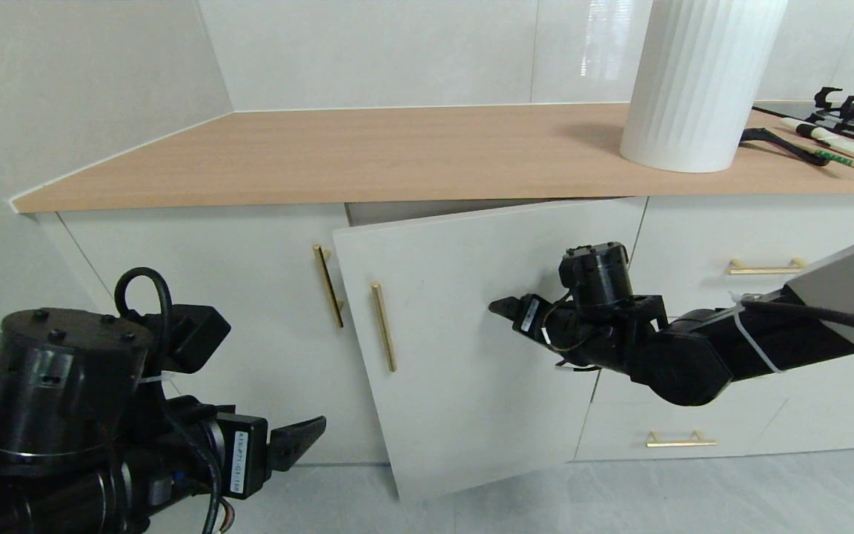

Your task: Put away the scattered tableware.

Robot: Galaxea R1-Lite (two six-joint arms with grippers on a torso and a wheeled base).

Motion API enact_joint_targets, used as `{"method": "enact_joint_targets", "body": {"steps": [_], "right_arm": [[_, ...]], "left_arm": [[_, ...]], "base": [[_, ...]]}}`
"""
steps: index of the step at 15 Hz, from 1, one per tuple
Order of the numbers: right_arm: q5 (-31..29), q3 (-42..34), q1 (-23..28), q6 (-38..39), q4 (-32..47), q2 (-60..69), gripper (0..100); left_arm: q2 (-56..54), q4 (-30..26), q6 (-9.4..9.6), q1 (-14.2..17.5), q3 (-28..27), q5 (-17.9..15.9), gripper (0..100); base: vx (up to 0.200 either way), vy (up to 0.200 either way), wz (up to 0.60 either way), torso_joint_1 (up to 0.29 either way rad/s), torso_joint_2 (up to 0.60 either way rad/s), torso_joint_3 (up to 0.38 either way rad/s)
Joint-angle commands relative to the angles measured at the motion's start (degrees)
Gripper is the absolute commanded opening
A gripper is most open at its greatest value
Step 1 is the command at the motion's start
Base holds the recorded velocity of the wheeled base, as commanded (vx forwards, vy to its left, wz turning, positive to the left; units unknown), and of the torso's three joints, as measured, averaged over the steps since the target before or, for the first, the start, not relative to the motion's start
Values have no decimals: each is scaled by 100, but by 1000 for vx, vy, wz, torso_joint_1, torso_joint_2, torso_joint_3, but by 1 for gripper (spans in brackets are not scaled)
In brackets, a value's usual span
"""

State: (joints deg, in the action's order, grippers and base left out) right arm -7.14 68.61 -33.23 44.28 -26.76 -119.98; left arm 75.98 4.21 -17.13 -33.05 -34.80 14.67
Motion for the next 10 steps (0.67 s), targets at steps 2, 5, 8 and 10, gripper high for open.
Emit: {"method": "enact_joint_targets", "body": {"steps": [2,5,8,10], "right_arm": [[-85,179,1,72,4,-175,100],[-323,416,45,310,4,-272,100],[-666,698,124,485,4,-430,100],[-692,724,185,503,4,-430,100]], "left_arm": [[13,1,-1,0,0,1,100],[13,1,-1,0,0,1,100],[22,1,-1,0,0,-8,100],[22,1,-10,0,0,-8,100]], "base": [[0,0,0,0,0,0],[0,0,0,0,0,0],[0,0,0,0,0,0],[0,0,0,0,0,0]]}}
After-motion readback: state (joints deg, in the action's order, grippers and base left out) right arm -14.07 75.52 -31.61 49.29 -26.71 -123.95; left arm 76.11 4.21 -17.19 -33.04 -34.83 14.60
